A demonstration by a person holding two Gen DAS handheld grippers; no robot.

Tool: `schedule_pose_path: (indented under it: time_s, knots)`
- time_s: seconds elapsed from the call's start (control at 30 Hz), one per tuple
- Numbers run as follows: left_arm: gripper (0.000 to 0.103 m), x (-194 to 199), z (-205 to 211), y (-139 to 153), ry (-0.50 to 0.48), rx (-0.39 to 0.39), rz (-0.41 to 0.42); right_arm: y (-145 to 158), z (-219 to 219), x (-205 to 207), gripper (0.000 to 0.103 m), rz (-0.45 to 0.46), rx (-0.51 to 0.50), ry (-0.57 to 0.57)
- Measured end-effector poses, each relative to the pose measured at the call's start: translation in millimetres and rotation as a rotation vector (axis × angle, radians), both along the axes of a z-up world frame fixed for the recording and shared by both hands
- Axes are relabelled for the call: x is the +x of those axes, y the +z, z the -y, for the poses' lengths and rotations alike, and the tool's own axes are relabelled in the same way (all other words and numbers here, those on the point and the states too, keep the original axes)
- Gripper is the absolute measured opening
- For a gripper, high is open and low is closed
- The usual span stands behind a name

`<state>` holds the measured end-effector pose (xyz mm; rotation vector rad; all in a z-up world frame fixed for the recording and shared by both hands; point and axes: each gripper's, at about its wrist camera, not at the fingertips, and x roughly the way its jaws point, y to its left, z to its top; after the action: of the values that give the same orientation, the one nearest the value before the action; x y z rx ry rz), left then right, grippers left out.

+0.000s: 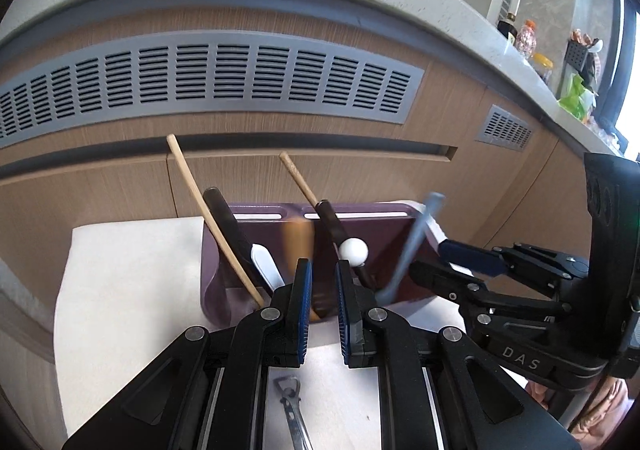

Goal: Organize utensils
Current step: 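Lower both spoons into the caddy and open both tools, then grasp the smiley-face metal spoon with the left tool while the right grasps the metal spatula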

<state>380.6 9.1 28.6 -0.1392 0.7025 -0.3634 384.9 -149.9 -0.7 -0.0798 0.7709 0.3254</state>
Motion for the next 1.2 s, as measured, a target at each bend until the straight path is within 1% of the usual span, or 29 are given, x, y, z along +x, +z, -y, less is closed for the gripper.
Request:
schedule_pose_path:
  time_s: [0.1,0.2,0.27,0.33,0.37,0.4,0.43,0.47,0.5,0.57,0.67,0.73,0.83,0.87,0.93,0.97,1.0,1.03,1.07,1.1,1.17,1.2]
  knots:
    - [0.014,-12.6,-1.2,8.4,0.005,-0.001,0.015,9.9,3.5,-13.7,0.044,0.033,-0.006,-0.015]
    - [0.016,-29.8,-7.0,12.9,0.018,-0.001,0.026,18.0,4.0,-27.9,0.057,0.061,-0.014,-0.026]
    - [0.023,-42.5,-12.2,12.3,0.034,0.007,0.032,20.7,1.9,-38.5,0.061,0.078,-0.019,-0.028]
    - [0.035,-57.0,-18.8,8.2,0.061,0.020,0.037,19.3,-1.6,-49.3,0.066,0.082,-0.030,-0.025]
    - [0.037,-64.5,-22.6,5.0,0.076,0.029,0.038,18.0,-2.2,-53.4,0.071,0.080,-0.034,-0.022]
    - [0.041,-71.4,-26.4,1.0,0.091,0.036,0.037,15.0,-5.2,-58.6,0.073,0.077,-0.041,-0.016]
    - [0.046,-76.4,-28.7,-2.5,0.100,0.041,0.034,11.4,-8.5,-64.0,0.078,0.077,-0.050,-0.007]
    - [0.047,-82.7,-32.8,-8.0,0.115,0.046,0.028,8.2,-11.7,-68.7,0.087,0.078,-0.057,0.002]
    - [0.051,-88.9,-37.6,-14.8,0.132,0.052,0.017,3.2,-16.4,-73.5,0.093,0.077,-0.069,0.011]
    - [0.054,-100.1,-45.7,-30.3,0.164,0.070,-0.013,-6.8,-23.8,-81.9,0.096,0.071,-0.085,0.025]
    - [0.058,-115.7,-56.2,-52.1,0.201,0.095,-0.052,-27.1,-38.6,-92.2,0.096,0.041,-0.124,0.048]
    - [0.063,-124.6,-63.2,-63.8,0.215,0.093,-0.075,-40.1,-48.7,-97.1,0.096,0.006,-0.138,0.080]
    - [0.066,-138.0,-72.8,-80.4,0.229,0.091,-0.109,-58.9,-64.1,-107.2,0.096,-0.043,-0.148,0.132]
    - [0.066,-142.4,-76.9,-86.2,0.237,0.091,-0.123,-64.6,-69.1,-112.5,0.096,-0.054,-0.145,0.157]
    - [0.067,-148.4,-81.7,-93.5,0.247,0.087,-0.140,-71.6,-76.9,-119.3,0.087,-0.058,-0.160,0.176]
    - [0.067,-151.3,-84.4,-97.0,0.251,0.079,-0.149,-74.7,-80.7,-121.7,0.074,-0.057,-0.175,0.175]
    - [0.067,-153.5,-87.3,-100.0,0.251,0.067,-0.159,-77.6,-83.8,-121.9,0.059,-0.063,-0.185,0.170]
    - [0.067,-155.6,-89.9,-102.3,0.251,0.054,-0.168,-81.5,-86.0,-119.7,0.051,-0.085,-0.183,0.159]
    - [0.067,-157.5,-92.1,-103.4,0.254,0.046,-0.173,-84.0,-85.8,-116.3,0.038,-0.107,-0.168,0.152]
    - [0.067,-159.7,-93.7,-103.9,0.257,0.039,-0.175,-86.8,-83.7,-110.9,0.034,-0.139,-0.134,0.141]
    - [0.068,-162.5,-96.3,-104.7,0.259,0.030,-0.176,-91.2,-80.9,-103.3,0.033,-0.183,-0.072,0.122]
    - [0.070,-164.2,-97.8,-104.6,0.261,0.023,-0.175,-92.8,-81.1,-100.1,0.027,-0.192,-0.057,0.113]
